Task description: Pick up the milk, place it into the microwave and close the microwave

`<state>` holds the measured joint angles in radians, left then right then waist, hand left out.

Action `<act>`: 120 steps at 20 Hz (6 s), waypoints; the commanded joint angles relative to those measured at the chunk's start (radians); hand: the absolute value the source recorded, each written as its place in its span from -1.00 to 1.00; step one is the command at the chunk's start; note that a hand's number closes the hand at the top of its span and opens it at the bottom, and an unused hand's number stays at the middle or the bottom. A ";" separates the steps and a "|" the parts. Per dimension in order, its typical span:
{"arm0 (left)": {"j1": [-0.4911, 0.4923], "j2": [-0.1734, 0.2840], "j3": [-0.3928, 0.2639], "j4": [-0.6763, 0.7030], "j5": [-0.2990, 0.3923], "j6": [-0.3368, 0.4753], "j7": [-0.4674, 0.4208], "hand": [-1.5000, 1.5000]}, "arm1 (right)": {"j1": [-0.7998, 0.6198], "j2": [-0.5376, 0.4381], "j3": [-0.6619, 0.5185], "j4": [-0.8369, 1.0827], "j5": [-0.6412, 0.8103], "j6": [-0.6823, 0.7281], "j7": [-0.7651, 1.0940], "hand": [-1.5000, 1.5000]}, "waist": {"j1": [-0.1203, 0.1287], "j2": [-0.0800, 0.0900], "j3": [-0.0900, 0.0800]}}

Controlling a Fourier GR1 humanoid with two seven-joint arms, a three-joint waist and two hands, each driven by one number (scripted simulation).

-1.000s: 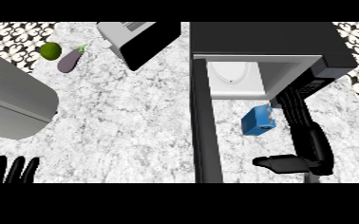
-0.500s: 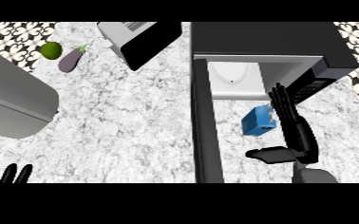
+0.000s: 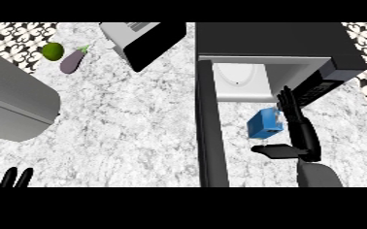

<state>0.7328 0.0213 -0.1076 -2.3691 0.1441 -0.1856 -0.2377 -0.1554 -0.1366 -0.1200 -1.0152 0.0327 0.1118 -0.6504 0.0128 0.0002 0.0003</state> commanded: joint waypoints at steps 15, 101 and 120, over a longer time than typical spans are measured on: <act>-0.015 -0.001 0.008 -0.014 0.009 -0.009 0.029 -1.00 | -0.163 -0.103 0.012 0.471 0.022 0.399 -0.277 -1.00 | 0.017 0.004 0.002; -0.186 0.055 0.166 0.142 0.112 -0.176 0.044 -1.00 | -0.386 -0.052 -0.102 0.157 0.171 -0.671 -0.072 -1.00 | 0.157 0.057 -0.004; -0.273 0.065 0.096 0.171 0.030 -0.174 0.080 -1.00 | -0.327 0.026 -0.084 0.159 0.182 -0.594 -0.067 -1.00 | 0.207 0.065 0.002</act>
<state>0.4757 0.0882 0.0044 -2.2061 0.1880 -0.3625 -0.1668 -0.3292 -0.1163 -0.1950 -1.0165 0.2220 -0.5130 -0.9354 0.1823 0.0251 0.0024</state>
